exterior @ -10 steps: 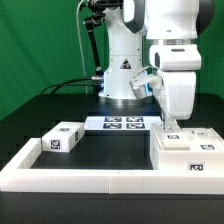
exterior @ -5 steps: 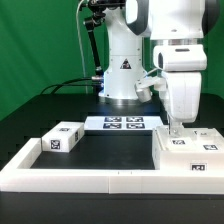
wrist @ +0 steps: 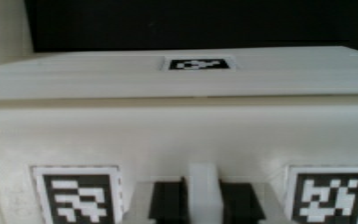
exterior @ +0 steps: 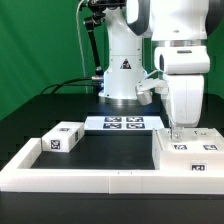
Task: Assemble cabinet
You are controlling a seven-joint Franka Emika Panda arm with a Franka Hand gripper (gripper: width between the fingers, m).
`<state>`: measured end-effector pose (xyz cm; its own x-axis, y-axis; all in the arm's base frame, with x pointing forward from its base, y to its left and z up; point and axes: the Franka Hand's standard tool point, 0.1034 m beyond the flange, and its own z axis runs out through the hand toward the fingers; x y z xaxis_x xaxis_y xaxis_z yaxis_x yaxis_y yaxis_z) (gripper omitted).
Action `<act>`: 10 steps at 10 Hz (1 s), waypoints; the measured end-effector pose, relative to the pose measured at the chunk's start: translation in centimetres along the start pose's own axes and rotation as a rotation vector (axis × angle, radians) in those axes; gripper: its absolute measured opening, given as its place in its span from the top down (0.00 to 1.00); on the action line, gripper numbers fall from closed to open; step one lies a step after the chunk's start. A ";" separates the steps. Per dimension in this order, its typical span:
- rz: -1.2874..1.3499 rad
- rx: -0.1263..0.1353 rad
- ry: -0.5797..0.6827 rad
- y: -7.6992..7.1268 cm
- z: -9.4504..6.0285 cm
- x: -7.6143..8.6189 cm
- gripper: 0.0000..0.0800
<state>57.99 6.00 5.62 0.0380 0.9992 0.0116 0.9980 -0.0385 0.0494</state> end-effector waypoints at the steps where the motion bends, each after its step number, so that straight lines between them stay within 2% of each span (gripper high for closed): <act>1: -0.002 -0.001 0.000 0.0 -0.1 0.0 0.91; 2: -0.002 -0.001 0.000 0.0 -0.1 0.0 0.80; 3: -0.011 -0.001 -0.001 0.0 -0.1 -0.1 0.80; 5: -0.043 -0.002 -0.002 0.0 -0.1 -0.3 0.46; 6: -0.069 -0.004 -0.006 0.0 -0.3 -0.4 0.23; 7: -0.091 -0.004 -0.012 -0.3 -0.5 -0.7 0.23; 8: -0.111 -0.001 -0.017 -0.9 -0.6 -0.8 0.08; 9: -0.115 0.003 -0.018 -1.7 -0.6 -0.7 0.02; 10: -0.127 -0.004 -0.020 -2.5 -0.7 -0.6 0.02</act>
Offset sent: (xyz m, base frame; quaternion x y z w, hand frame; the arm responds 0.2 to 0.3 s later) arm 0.0004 -0.0065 0.0023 0.0061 -0.0136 -0.0501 0.9986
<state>55.39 5.50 6.24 -0.0873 0.9961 -0.0153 0.9947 0.0880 0.0533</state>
